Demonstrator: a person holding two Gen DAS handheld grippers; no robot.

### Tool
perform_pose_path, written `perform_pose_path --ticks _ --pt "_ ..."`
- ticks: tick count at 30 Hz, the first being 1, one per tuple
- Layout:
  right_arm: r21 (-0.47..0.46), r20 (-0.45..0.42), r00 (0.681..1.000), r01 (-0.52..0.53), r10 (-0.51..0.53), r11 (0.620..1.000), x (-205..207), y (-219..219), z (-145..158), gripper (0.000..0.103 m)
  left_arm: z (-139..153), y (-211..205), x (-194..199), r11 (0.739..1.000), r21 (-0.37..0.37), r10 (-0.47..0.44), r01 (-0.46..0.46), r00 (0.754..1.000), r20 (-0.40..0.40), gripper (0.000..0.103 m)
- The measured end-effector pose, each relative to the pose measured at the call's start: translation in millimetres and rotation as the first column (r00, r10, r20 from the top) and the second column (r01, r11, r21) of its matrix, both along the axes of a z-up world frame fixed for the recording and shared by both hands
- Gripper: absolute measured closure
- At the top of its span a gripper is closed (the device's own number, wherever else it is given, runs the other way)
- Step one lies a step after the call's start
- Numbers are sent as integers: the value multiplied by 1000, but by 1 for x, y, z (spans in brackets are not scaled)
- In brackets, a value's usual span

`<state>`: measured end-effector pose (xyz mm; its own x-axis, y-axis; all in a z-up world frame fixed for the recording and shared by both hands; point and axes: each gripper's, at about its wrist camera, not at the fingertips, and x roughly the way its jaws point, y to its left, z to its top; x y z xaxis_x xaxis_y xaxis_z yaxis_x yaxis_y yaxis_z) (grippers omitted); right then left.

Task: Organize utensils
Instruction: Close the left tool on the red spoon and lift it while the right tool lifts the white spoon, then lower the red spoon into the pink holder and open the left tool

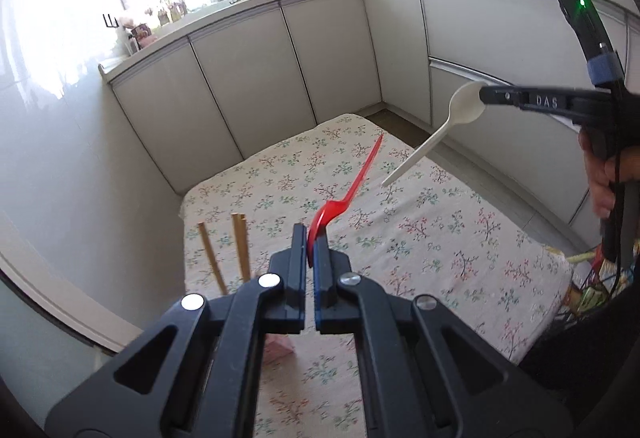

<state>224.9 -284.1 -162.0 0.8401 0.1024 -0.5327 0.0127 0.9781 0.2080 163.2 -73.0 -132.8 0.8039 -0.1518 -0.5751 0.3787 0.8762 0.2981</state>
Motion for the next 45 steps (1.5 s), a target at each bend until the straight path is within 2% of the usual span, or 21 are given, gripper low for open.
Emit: perform_pose_path --ticks 5,10,14,17,21,25,30,35,37,42,44,45 --pt "-44 85 993 -74 78 996 -15 29 30 101 25 33 -21 995 103 7 -8 1000 10 100" --pt "-97 148 973 -165 178 982 -30 67 53 101 45 65 -36 980 199 28 -28 1000 0 100" --pt "-112 180 953 -225 242 968 -34 93 65 101 41 86 -40 949 312 70 -55 997 -39 100" --pt "-113 192 944 -251 269 961 -32 108 70 101 28 98 -39 927 369 109 -70 990 -85 100" --pt "-131 190 930 -293 314 947 -26 131 71 101 5 97 -30 886 459 136 -57 980 -142 100" --pt "-165 160 917 -340 365 926 -17 161 61 101 -6 92 -16 842 538 144 -25 973 -181 100" --pt "-188 121 907 -378 403 907 -6 183 46 101 -19 83 1 766 642 149 36 961 -231 100" --pt "-200 95 903 -394 418 897 5 192 37 101 -23 77 16 724 684 140 90 952 -273 100" --pt "-203 88 905 -392 416 897 9 193 35 101 -23 74 23 724 681 134 111 945 -298 100" --pt "-191 71 913 -383 402 904 17 187 29 101 -28 74 40 703 699 144 129 937 -318 100" --pt "-185 64 915 -381 398 906 20 187 27 101 -28 73 46 707 696 148 129 935 -323 100" --pt "-184 61 916 -379 396 907 20 186 26 101 -26 73 49 717 686 146 127 934 -326 99"
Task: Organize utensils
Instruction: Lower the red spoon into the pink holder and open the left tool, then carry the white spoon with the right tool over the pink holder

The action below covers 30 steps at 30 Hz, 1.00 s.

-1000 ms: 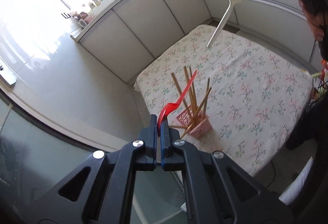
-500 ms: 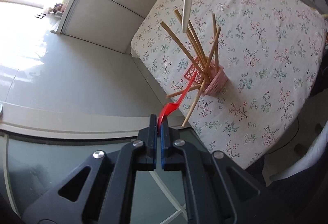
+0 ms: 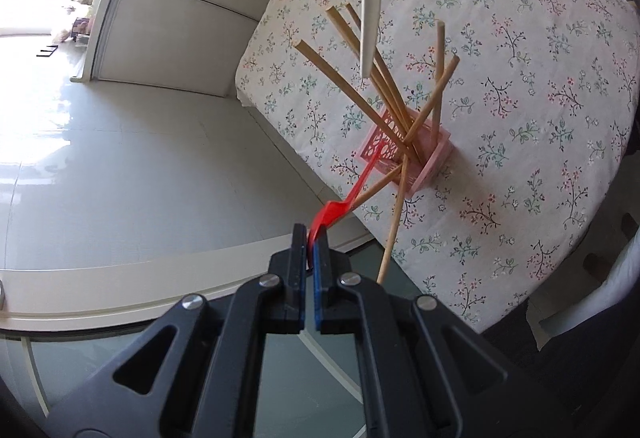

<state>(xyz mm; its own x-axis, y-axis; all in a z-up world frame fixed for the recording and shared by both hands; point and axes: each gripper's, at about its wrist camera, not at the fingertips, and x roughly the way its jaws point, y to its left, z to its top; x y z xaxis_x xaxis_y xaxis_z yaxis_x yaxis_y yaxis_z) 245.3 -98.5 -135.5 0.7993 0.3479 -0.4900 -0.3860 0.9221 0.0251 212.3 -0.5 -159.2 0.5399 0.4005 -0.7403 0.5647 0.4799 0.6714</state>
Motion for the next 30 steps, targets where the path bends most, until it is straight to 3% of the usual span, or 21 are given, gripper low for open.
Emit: perform_pose_path --ticks 6,10,12,16,18,21,24,28,30 --pt "6 -6 1000 11 -11 1000 3 -5 1 101 17 -1 16 981 -192 38 -37 999 1 99" --pt "9 -8 1000 14 -14 1000 4 -7 1 101 25 3 22 955 -289 71 -66 997 7 98" --pt "9 -8 1000 13 -13 1000 4 -6 2 101 33 8 21 932 -352 98 -83 995 24 92" --pt "-7 9 1000 -8 8 1000 -2 -1 5 101 49 21 12 861 -494 179 -118 981 76 78" --pt "-18 21 1000 -22 22 1000 -6 5 7 101 54 30 6 812 -568 230 -138 969 94 67" --pt "-65 44 998 -36 39 997 -11 19 8 101 55 44 -5 760 -627 321 -169 937 136 60" --pt "-135 67 996 -49 58 990 -16 37 5 101 54 61 -17 675 -711 420 -197 895 151 46" --pt "-220 75 994 -66 85 973 -16 64 -7 101 49 82 -23 566 -798 495 -208 860 126 42" --pt "-247 79 992 -71 93 966 -13 77 -15 101 47 88 -26 531 -823 508 -201 853 120 42"
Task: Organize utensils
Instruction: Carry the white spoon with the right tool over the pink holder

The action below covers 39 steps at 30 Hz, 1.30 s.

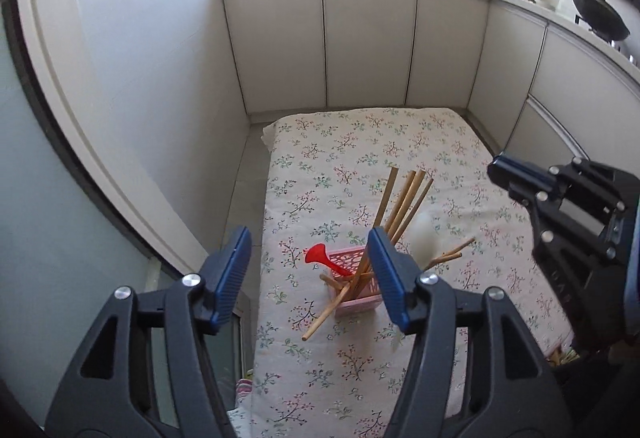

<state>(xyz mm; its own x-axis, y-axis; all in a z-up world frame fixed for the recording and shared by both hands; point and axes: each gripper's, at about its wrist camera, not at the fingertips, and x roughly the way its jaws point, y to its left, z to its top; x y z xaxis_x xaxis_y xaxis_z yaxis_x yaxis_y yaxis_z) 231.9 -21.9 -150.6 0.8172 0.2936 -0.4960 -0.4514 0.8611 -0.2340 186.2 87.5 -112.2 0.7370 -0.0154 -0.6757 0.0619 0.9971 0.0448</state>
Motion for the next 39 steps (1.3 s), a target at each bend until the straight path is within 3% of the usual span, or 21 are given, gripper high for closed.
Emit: perform_pose_path --ticks 4,9,10,11,13,14,17,21,24,27,35,39 --pt "-7 -17 1000 4 -5 1000 11 15 -13 103 -3 15 -4 1000 -20 20 -20 999 32 42" --pt "125 -168 985 -19 40 992 13 2 -19 101 -15 44 -9 996 -72 58 -56 998 26 34" --pt "155 -209 976 -24 56 988 10 -2 -22 93 -19 51 -9 994 -90 69 -68 998 10 34" --pt "178 -251 966 -24 69 984 7 -5 -26 76 -26 57 -7 991 -103 80 -81 997 -14 34" --pt "225 -326 940 -25 100 974 -3 -10 -40 53 -37 66 -4 987 -129 91 -97 995 -51 34" --pt "241 -368 922 -28 118 970 -9 -10 -51 51 -41 68 -3 985 -138 91 -99 994 -64 34" --pt "223 -493 862 -3 116 975 -22 -1 -98 51 -48 73 -2 984 -132 111 -122 990 -86 34" --pt "248 -645 752 44 131 968 -21 12 -165 57 -55 80 -3 979 -151 120 -137 986 -114 34" --pt "290 -700 701 101 139 952 -11 16 -204 61 -61 84 -3 981 -137 123 -141 984 -131 32" --pt "298 -725 675 128 137 946 -4 24 -234 64 -67 87 -4 980 -131 128 -148 980 -149 27" --pt "320 -754 638 153 154 935 9 33 -275 96 -70 86 -3 982 -135 107 -130 981 -162 26" --pt "372 -741 640 138 204 918 5 31 -280 99 -73 83 -2 984 -128 98 -120 981 -169 26"
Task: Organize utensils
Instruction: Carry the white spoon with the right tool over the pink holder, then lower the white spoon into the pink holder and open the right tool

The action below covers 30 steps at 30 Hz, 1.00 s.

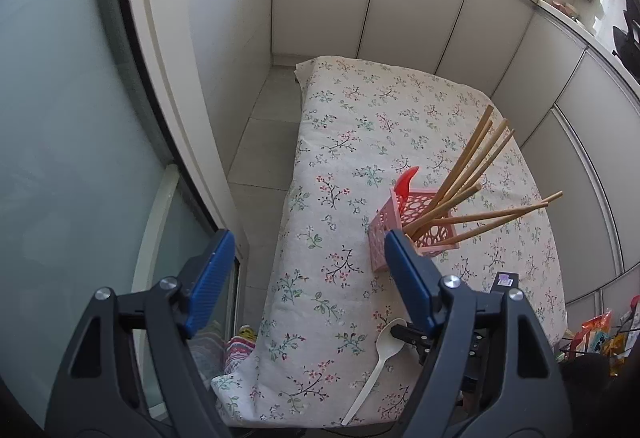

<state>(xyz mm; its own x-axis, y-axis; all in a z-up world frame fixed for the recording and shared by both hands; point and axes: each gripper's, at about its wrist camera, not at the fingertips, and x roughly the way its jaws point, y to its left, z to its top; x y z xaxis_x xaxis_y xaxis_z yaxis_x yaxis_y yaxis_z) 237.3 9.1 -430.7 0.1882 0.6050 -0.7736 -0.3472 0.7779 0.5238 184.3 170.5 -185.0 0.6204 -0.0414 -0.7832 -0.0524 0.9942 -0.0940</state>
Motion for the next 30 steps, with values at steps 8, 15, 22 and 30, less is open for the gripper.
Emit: perform_pose_path --ticks 8,15,22,30 --pt "-47 298 954 31 -15 998 -34 -8 85 100 -3 -2 1 1000 2 -3 3 1000 -10 26" --pt "-49 666 739 178 -101 983 -67 -12 199 100 -1 -2 -1 1000 -7 -19 19 1000 -2 26" --pt "-46 835 526 355 -159 934 -54 6 239 99 -2 -3 0 1000 -6 -29 29 1000 -7 26" --pt "-68 873 454 476 -178 877 -28 22 220 99 -2 -2 1 999 -8 -31 31 999 -10 26"
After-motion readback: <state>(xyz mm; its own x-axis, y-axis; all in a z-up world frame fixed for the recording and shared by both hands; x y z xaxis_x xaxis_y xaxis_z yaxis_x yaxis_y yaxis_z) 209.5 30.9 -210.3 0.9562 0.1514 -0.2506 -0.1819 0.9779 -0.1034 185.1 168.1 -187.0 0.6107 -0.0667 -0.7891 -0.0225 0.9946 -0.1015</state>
